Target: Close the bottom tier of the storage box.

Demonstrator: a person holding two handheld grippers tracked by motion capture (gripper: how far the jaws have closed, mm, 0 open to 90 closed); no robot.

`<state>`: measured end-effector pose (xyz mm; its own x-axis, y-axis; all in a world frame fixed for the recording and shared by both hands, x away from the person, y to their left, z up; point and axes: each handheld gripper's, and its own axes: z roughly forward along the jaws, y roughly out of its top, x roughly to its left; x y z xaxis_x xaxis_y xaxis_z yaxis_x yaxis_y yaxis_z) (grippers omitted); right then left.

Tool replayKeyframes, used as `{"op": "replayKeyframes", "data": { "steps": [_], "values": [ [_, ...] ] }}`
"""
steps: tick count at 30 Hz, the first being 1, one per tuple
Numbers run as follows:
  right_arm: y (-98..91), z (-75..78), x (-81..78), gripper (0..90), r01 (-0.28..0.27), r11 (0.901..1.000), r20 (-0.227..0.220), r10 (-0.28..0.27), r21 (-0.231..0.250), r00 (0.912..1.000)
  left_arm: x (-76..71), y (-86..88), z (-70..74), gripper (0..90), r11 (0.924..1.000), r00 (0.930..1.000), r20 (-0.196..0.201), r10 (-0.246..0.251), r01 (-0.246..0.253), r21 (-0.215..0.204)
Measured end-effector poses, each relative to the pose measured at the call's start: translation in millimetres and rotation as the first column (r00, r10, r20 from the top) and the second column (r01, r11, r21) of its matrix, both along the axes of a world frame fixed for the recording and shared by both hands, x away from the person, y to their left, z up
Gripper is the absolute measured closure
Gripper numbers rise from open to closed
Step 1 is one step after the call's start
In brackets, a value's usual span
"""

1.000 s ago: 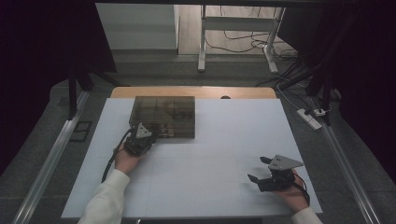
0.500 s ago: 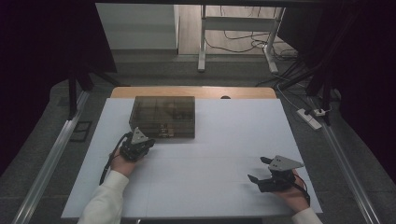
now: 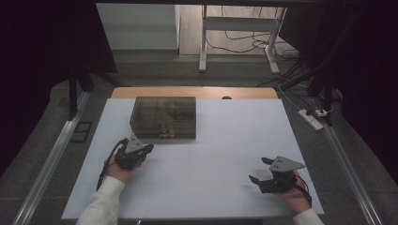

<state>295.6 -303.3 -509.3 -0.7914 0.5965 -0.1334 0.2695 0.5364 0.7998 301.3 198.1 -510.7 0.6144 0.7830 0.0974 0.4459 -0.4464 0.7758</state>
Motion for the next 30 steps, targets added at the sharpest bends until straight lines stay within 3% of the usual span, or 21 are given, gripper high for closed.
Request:
{"op": "replayKeyframes", "data": {
  "steps": [5, 7, 10, 15, 20, 26, 30],
  "values": [
    [0.9, 0.1, 0.4, 15.5, 0.001, 1.0, 0.001, -0.001, 0.002, 1.0, -10.9, 3.5, 0.0, 85.2, 0.9994, 0.9999, -0.01, -0.007, 0.007, -0.035],
    [0.7, 0.1, 0.9, 15.5, -0.001, 1.0, -0.001, 0.001, 0.001, 1.0, -15.2, 4.5, 0.4, 76.4, 0.9991, 0.9994, -0.034, 0.005, -0.006, -0.041],
    [1.0, 0.0, 1.6, 15.5, -0.004, 1.0, 0.0, 0.004, 0.004, 1.0, -23.9, 5.2, 1.1, 61.1, 0.9987, 0.9993, -0.027, 0.026, -0.027, -0.042],
    [1.0, -0.1, 1.3, 15.5, -0.004, 1.0, 0.0, 0.004, 0.002, 1.0, -37.2, 5.9, -0.6, 45.0, 0.9987, 0.9995, -0.031, -0.006, 0.004, -0.051],
    [0.9, -0.2, 1.6, 15.5, -0.003, 1.0, -0.001, 0.003, 0.002, 1.0, -48.8, 4.1, -2.7, 38.1, 0.9992, 0.9992, -0.022, -0.034, 0.034, -0.021],
    [0.6, -0.7, 1.9, 15.5, -0.002, 0.9999, -0.003, 0.002, 0.01, 1.0, -58.8, 6.5, -3.8, 26.9, 0.9991, 0.9994, -0.022, -0.026, 0.025, -0.034],
    [0.6, -1.0, 2.1, 15.5, -0.003, 0.9999, -0.007, 0.004, 0.013, 1.0, -63.9, 7.9, -3.9, 25.6, 0.9985, 0.9993, -0.009, -0.035, 0.035, -0.042]
  ]
}}
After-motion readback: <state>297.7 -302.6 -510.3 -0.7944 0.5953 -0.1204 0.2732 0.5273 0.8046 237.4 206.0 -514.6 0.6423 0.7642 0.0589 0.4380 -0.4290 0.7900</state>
